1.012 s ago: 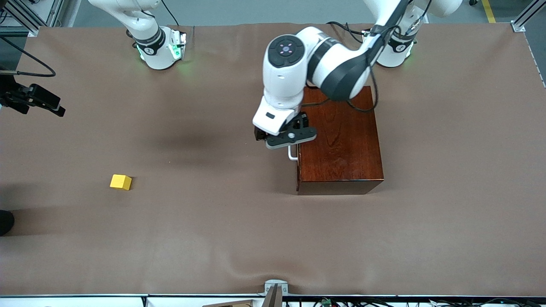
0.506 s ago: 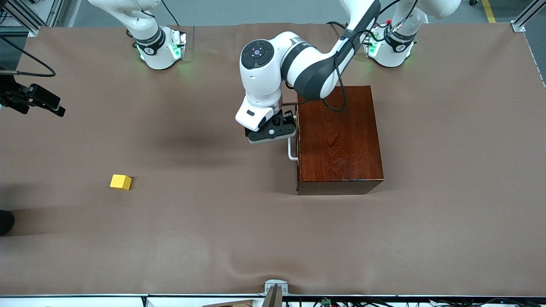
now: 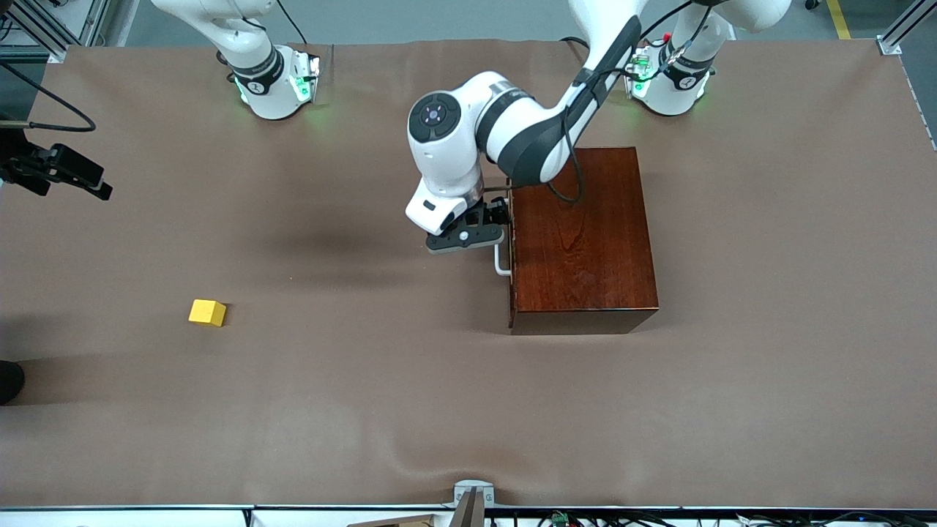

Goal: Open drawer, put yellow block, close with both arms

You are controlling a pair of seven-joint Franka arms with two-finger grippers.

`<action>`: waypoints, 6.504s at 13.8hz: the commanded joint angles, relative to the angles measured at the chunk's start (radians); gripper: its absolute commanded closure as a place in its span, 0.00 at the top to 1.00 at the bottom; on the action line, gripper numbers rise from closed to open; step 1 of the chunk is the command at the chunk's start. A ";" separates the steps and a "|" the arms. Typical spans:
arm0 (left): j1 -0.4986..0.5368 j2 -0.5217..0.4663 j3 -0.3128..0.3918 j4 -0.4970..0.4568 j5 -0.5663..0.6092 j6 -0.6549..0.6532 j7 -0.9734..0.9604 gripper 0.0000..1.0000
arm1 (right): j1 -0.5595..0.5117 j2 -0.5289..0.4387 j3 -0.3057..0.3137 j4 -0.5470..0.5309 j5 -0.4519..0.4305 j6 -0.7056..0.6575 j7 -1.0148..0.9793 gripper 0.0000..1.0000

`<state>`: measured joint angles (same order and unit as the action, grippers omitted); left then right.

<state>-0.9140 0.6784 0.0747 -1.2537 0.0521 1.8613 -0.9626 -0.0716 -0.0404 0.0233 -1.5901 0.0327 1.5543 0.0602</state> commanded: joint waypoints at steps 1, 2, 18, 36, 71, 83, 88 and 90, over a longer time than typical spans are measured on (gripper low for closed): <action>-0.006 0.036 0.008 0.036 0.015 -0.022 0.024 1.00 | 0.003 -0.003 0.001 0.009 -0.008 -0.003 -0.008 1.00; -0.006 0.038 0.008 0.036 0.014 -0.024 0.024 1.00 | 0.003 -0.003 0.001 0.009 -0.008 -0.005 -0.010 1.00; -0.008 0.125 0.007 0.033 0.012 -0.040 0.030 1.00 | 0.000 -0.004 0.000 0.009 -0.008 -0.008 -0.010 1.00; -0.039 0.141 -0.033 0.037 0.014 0.019 0.018 1.00 | 0.000 -0.004 0.000 0.005 -0.008 -0.013 -0.011 1.00; -0.088 0.144 -0.052 0.039 -0.028 0.171 -0.140 1.00 | 0.000 -0.004 0.000 0.001 -0.008 -0.013 -0.011 1.00; -0.118 0.161 -0.049 0.040 -0.029 0.395 -0.151 1.00 | 0.001 -0.004 0.000 0.001 -0.008 -0.016 -0.011 1.00; -0.123 0.188 -0.050 0.040 -0.029 0.513 -0.150 1.00 | 0.001 -0.004 0.000 0.001 -0.008 -0.016 -0.011 1.00; -0.124 0.203 -0.052 0.040 -0.029 0.547 -0.146 1.00 | 0.001 -0.004 0.000 0.001 -0.008 -0.016 -0.011 1.00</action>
<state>-1.0331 0.7974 0.0591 -1.2523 0.0721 2.2092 -1.0826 -0.0716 -0.0404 0.0226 -1.5908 0.0327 1.5460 0.0549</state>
